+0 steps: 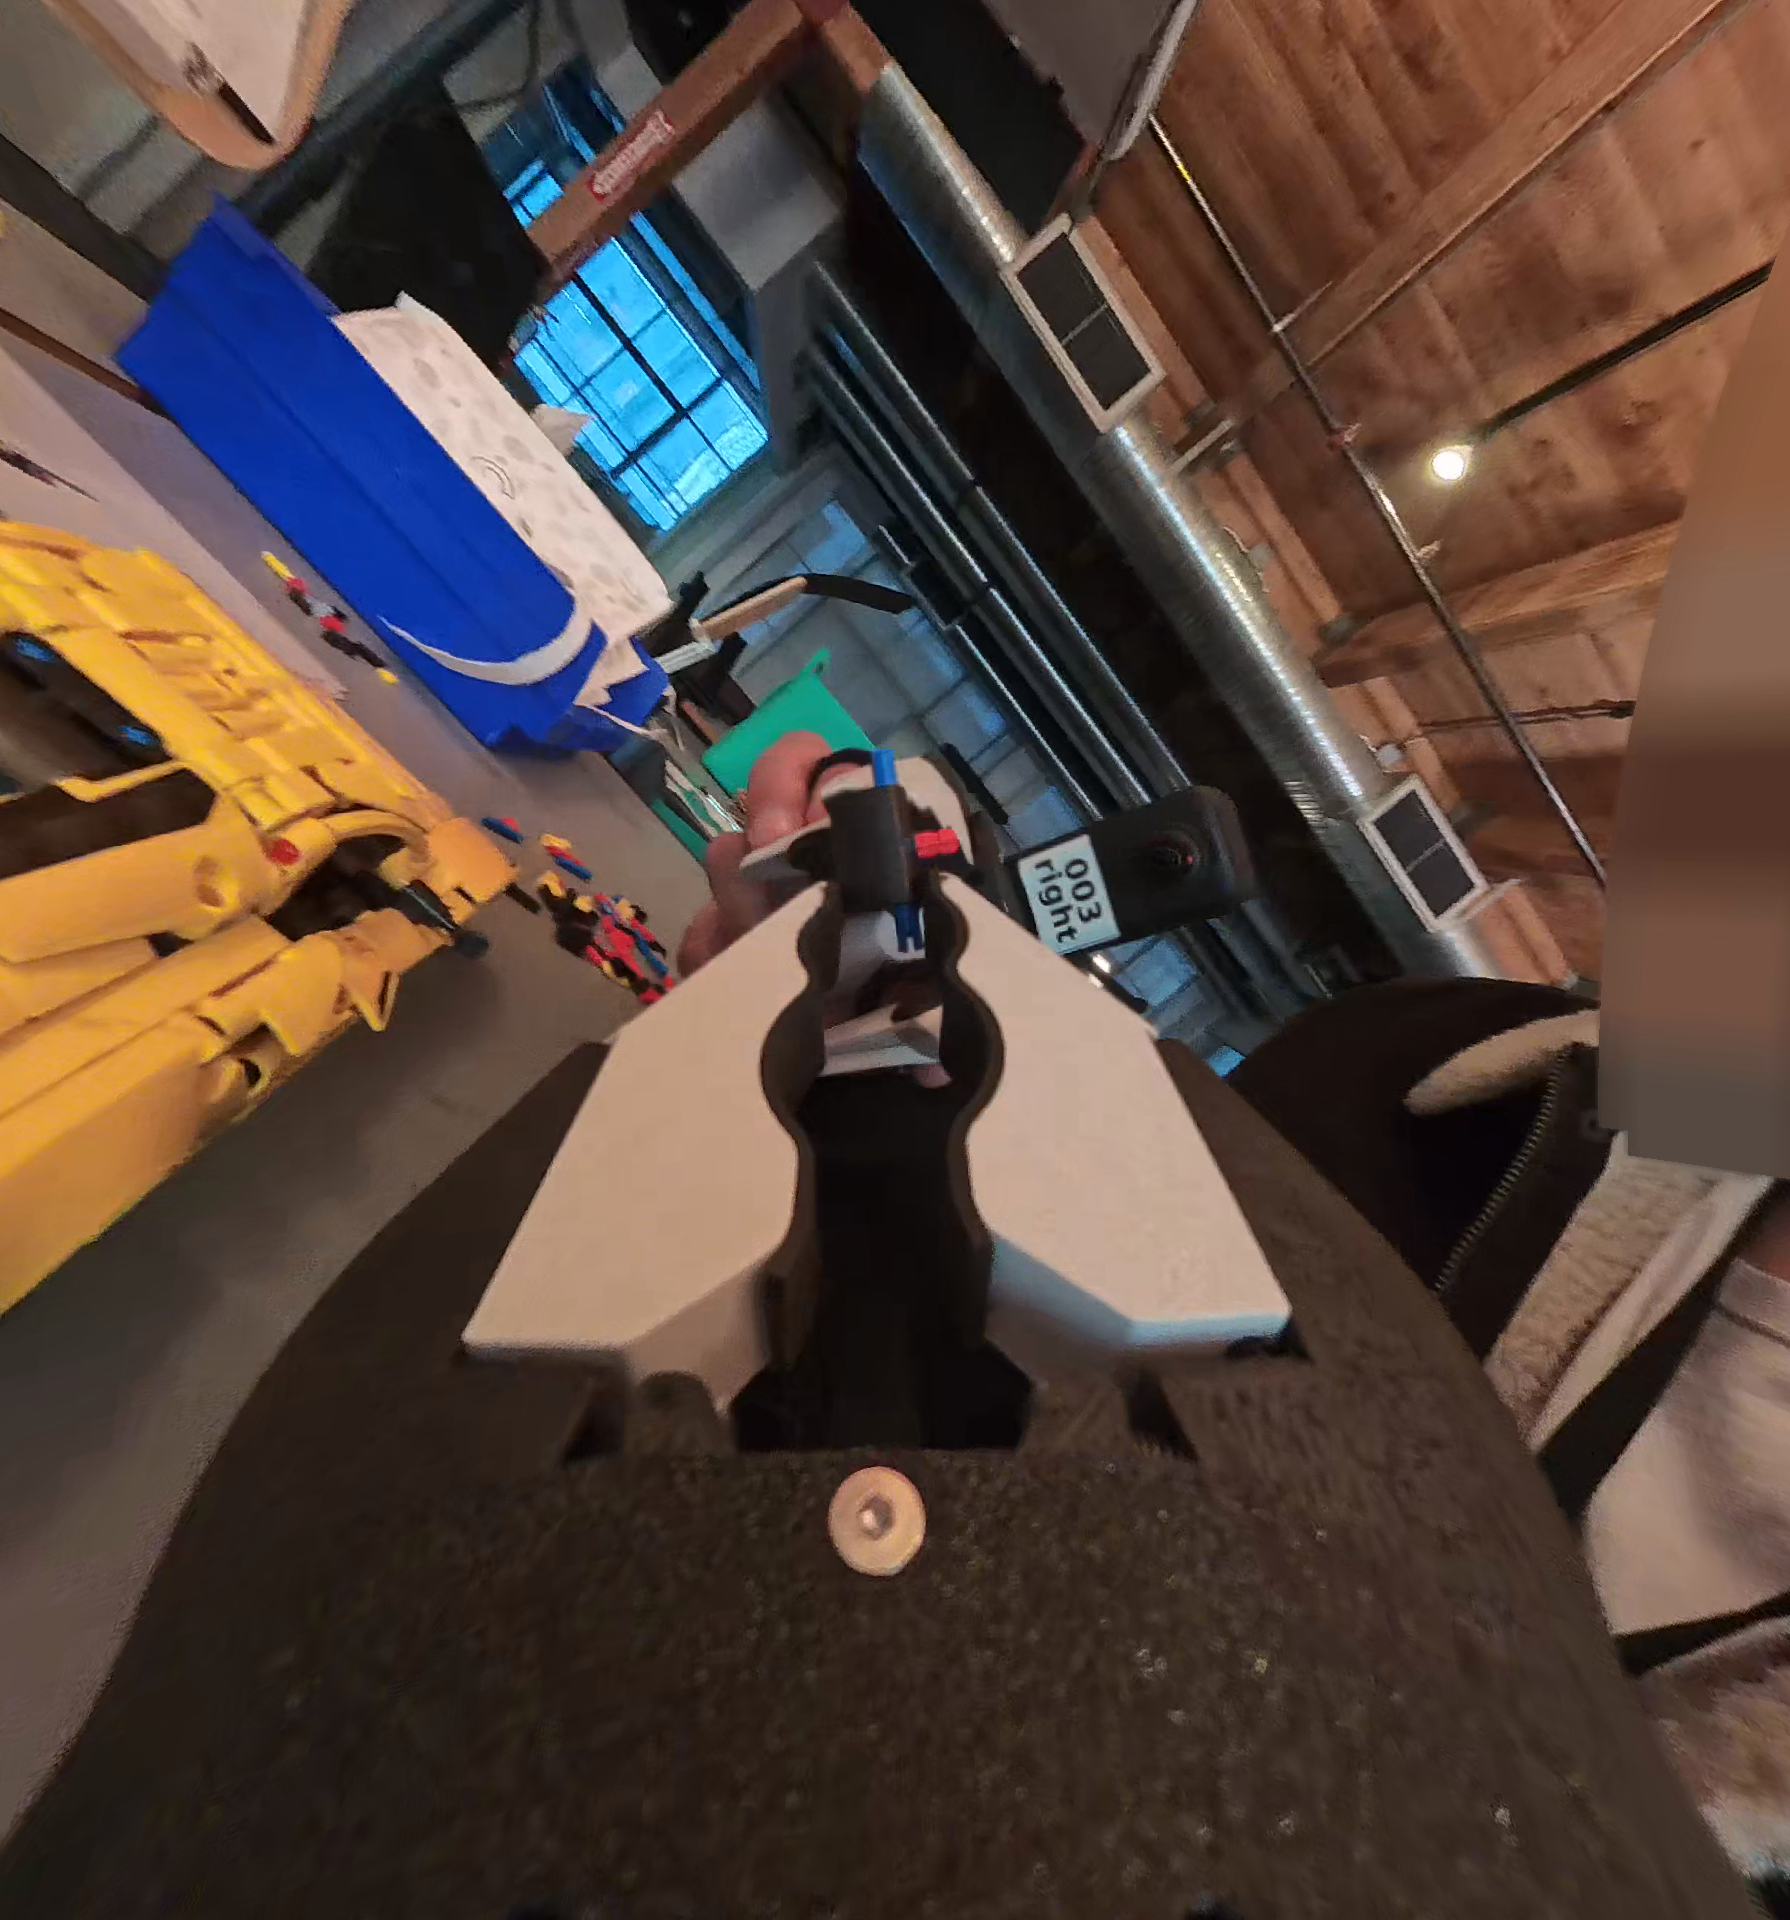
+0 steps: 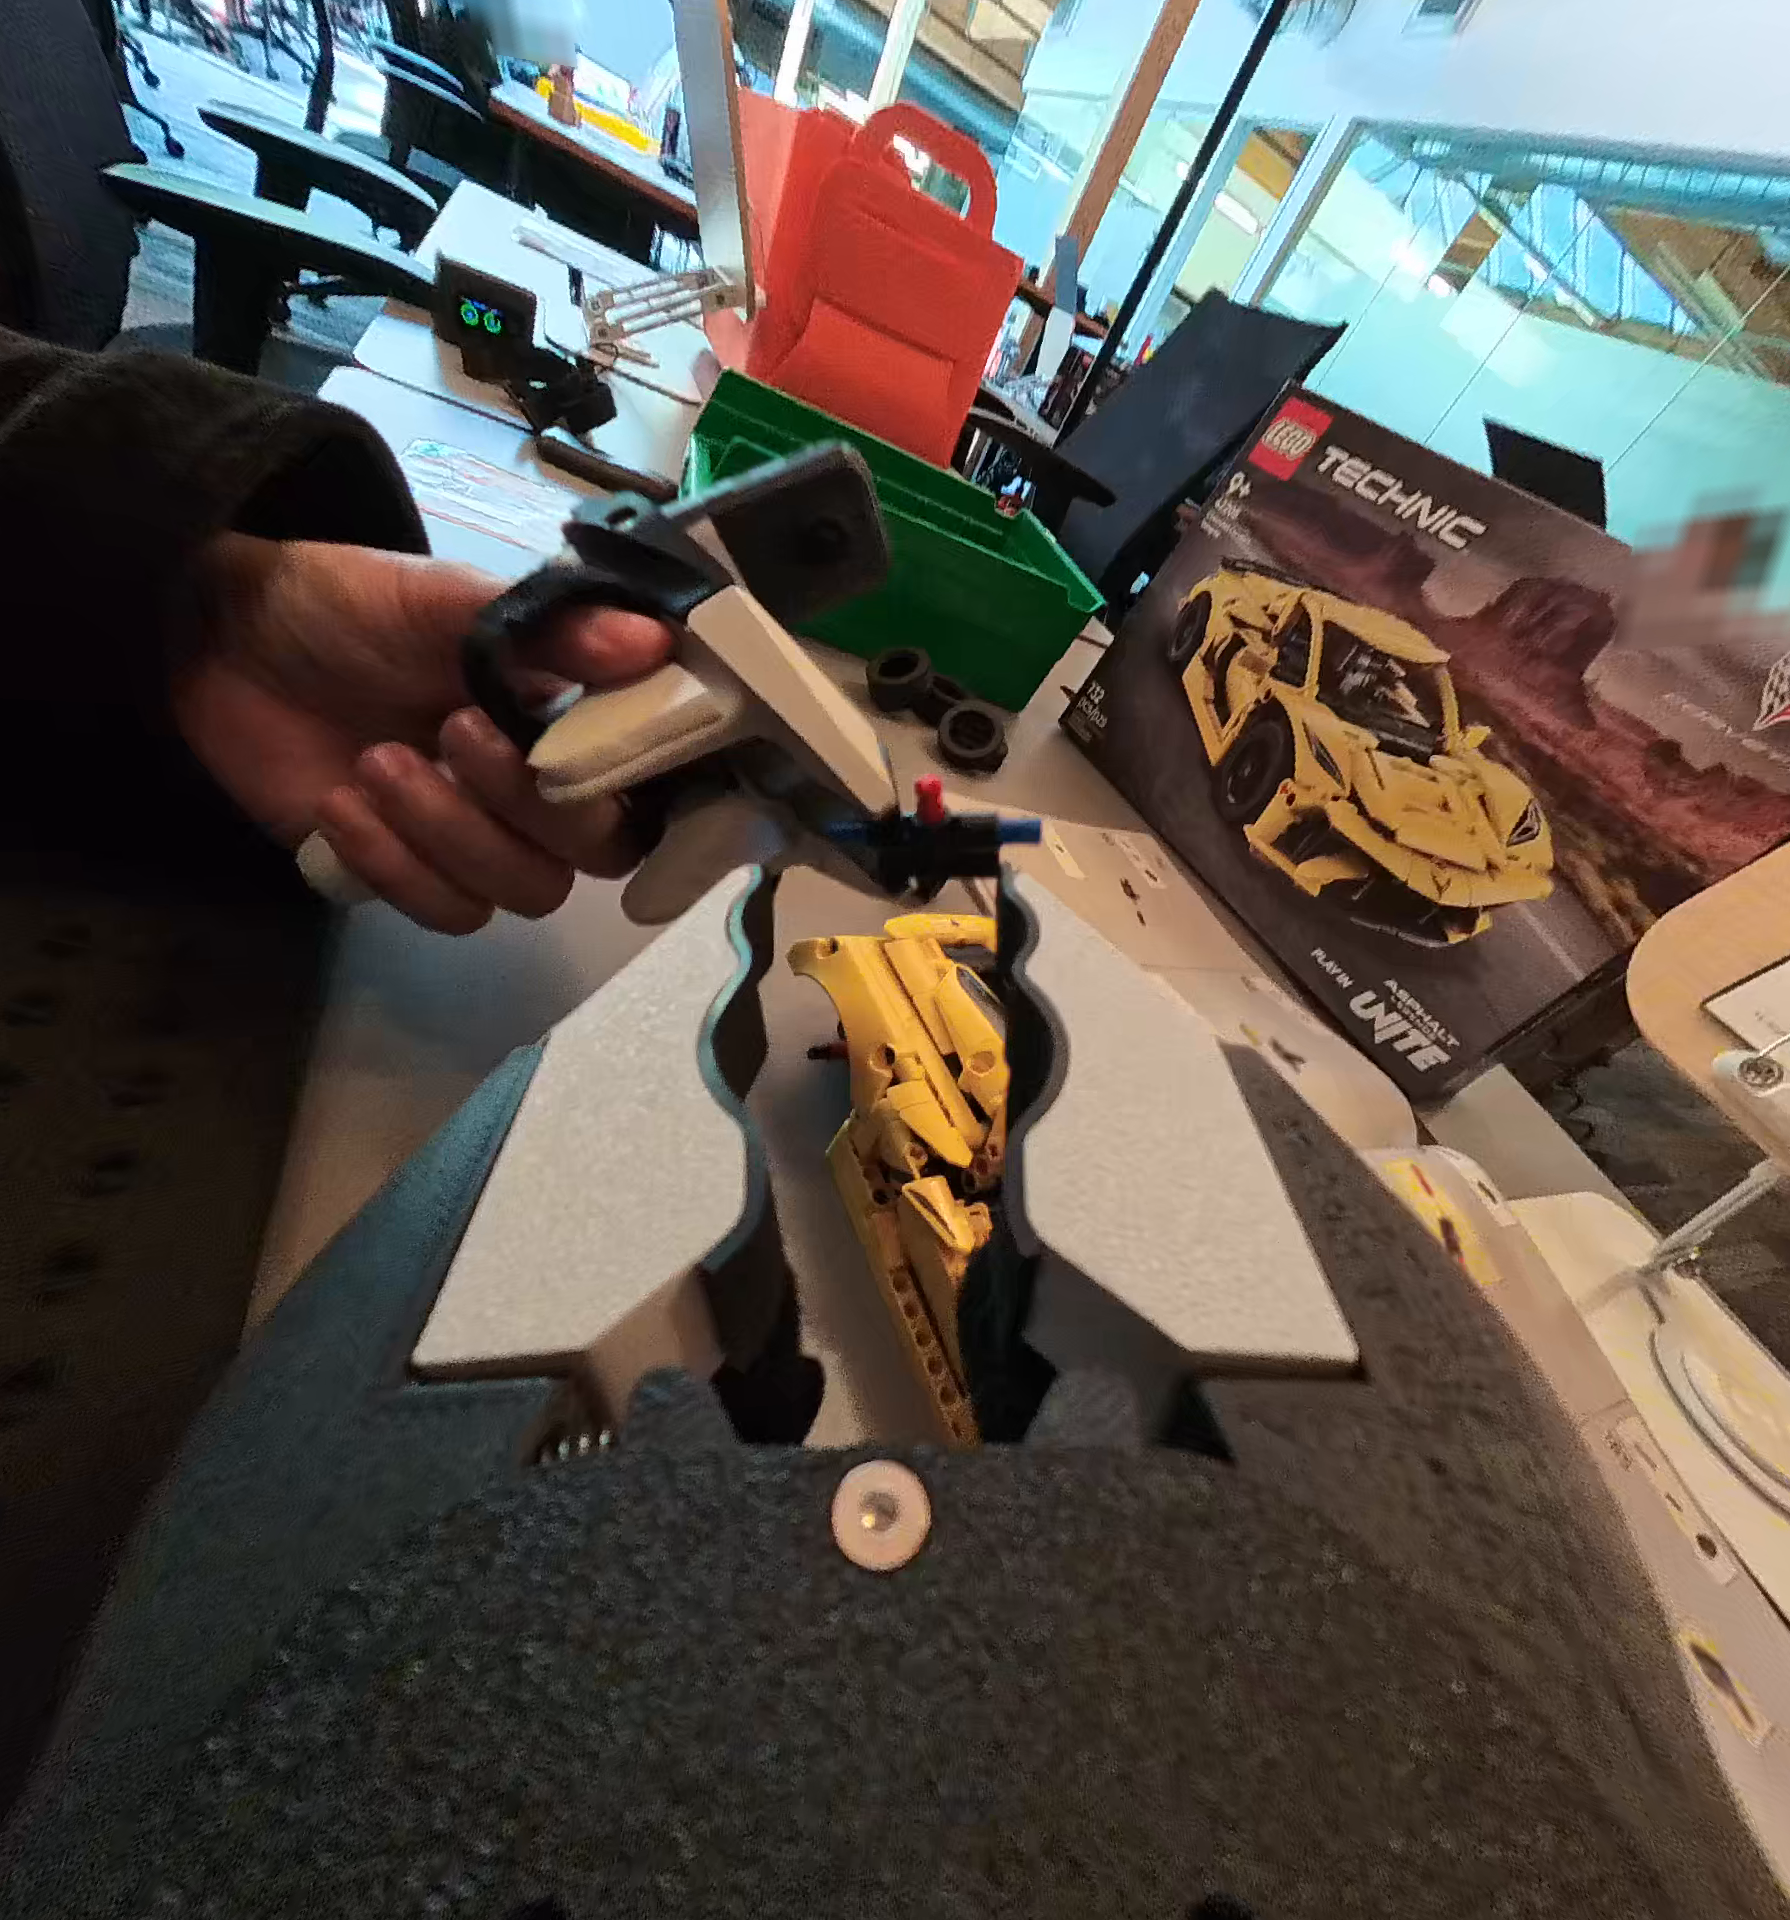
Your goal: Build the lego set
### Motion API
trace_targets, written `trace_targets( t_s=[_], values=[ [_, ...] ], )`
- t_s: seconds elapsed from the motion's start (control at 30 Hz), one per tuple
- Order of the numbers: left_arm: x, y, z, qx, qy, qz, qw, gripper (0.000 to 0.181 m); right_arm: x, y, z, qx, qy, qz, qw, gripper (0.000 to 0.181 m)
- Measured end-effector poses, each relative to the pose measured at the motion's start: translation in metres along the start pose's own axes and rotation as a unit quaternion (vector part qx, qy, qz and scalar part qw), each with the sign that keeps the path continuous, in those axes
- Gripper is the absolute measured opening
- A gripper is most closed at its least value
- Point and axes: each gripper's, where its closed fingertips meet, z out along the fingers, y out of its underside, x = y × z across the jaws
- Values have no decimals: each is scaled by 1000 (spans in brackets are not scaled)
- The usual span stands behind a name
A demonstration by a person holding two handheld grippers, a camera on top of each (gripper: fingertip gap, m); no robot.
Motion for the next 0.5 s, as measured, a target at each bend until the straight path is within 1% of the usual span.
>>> trace_targets(
  t_s=[0.07,0.13,0.23,0.37,0.5],
  values=[
    [2,4,3,-5,13,-8,1000,14,-2,-4,0,15,-3,-1,1000,42],
    [3,7,4,-12,17,-9,1000,15,-4,-4,1,15,-8,2,1000,43],
    [4,12,7,-26,22,-5,999,14,-7,-6,2,19,-11,-2,1000,39],
    [6,19,10,-44,24,3,999,15,-7,-3,2,13,-1,-21,1000,21],
    [12,17,9,-38,45,-2,998,16,-5,-6,-2,19,10,-42,999,6]
  ],
)
